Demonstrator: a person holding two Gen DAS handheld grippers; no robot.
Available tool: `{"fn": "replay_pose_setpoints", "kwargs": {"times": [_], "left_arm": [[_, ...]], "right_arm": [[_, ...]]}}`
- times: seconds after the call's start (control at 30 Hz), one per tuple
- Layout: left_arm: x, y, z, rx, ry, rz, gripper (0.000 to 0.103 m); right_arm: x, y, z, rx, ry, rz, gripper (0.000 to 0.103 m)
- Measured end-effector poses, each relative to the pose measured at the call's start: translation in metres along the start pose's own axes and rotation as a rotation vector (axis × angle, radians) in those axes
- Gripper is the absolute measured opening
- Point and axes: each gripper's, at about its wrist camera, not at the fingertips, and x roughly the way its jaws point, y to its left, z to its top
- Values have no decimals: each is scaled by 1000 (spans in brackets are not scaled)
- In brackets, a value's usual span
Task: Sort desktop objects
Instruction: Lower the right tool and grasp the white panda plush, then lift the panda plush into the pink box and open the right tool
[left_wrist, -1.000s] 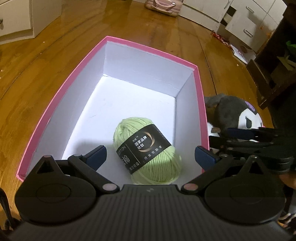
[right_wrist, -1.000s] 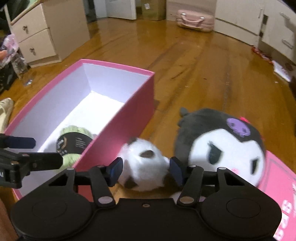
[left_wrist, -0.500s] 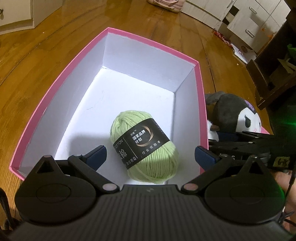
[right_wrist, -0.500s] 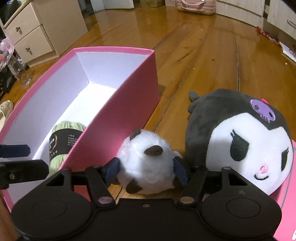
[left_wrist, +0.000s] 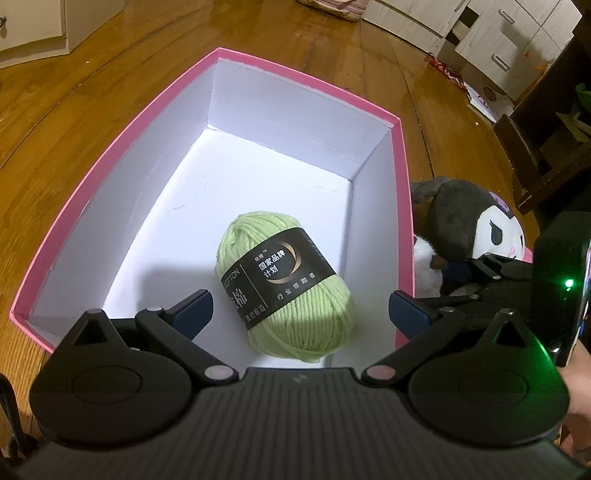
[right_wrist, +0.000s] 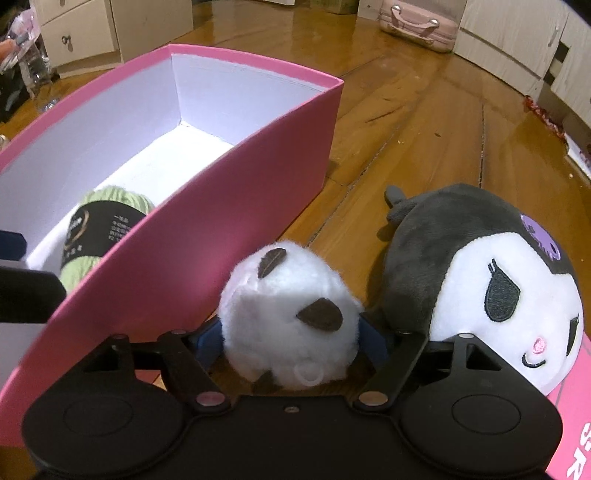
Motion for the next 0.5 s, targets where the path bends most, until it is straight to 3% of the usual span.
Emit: {"fn": "replay_pose_setpoints", "kwargs": {"times": [0.5], "left_arm": [[2,5,0,10,15,9,103]], "right_arm": [[-18,2,3,88,-18,-36,72]]}}
